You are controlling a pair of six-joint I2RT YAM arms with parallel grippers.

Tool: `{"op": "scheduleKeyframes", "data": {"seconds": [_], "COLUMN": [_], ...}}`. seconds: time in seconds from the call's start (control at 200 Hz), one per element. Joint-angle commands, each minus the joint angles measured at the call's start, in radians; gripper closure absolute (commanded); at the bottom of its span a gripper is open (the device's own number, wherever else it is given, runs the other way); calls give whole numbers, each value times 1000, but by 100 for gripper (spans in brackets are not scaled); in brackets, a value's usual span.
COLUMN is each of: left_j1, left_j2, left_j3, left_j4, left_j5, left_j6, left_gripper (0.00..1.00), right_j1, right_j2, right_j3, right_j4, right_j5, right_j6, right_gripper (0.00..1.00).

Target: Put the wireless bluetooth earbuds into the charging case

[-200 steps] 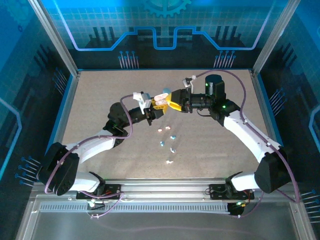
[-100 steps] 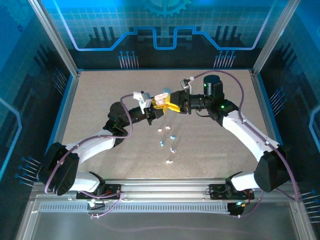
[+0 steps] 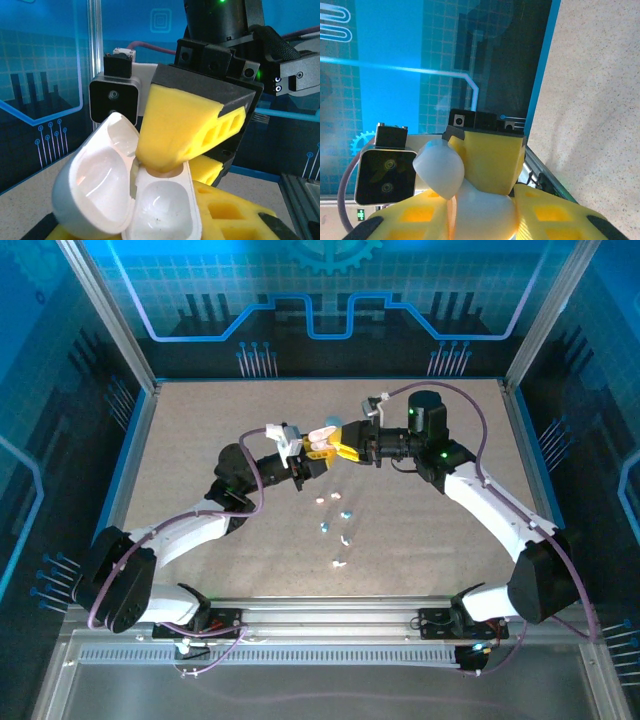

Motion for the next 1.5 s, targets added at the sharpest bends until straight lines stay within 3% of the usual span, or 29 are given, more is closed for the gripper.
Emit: {"op": "scheduleKeyframes", "data": {"seconds": [0.0, 0.23, 0.38, 0.805, 0.926, 1.006, 1.096, 1.191, 1.346, 1.496], "left_j1": [-3, -3, -4, -4, -1, -1, 3, 11, 29, 42], "left_j2": [-21, -7, 8, 12, 4, -7, -26, -48, -84, -129], "left_j3": [19, -6, -4, -3, -12, -18, -33, -57, -79, -92], "left_j4": [13, 76, 113, 112, 109, 81, 41, 24, 7, -23], "left_j5": [11, -11, -10, -10, -28, -45, -89, -134, -176, -224], "left_j6": [18, -5, -23, -24, -16, -5, 17, 33, 40, 61], "left_gripper": [69, 64, 65, 81, 82, 82, 82, 82, 82, 82], "right_j1": [-11, -30, -34, -34, -57, -84, -110, -117, -111, -37], "right_j2": [-7, -7, -7, -13, -71, -138, -212, -282, -276, -155], "right_j3": [-30, -96, -112, -121, -84, -38, 16, -11, -109, -163], "right_j4": [95, 303, 332, 375, 137, -101, -408, -541, -639, -740], "right_j5": [-14, -23, -20, -11, 26, 92, 274, 465, 467, 418], "right_j6": [64, 224, 254, 270, 99, -95, -330, -499, -642, -595], "right_gripper": [71, 74, 74, 69, 52, 47, 45, 48, 51, 54]}}
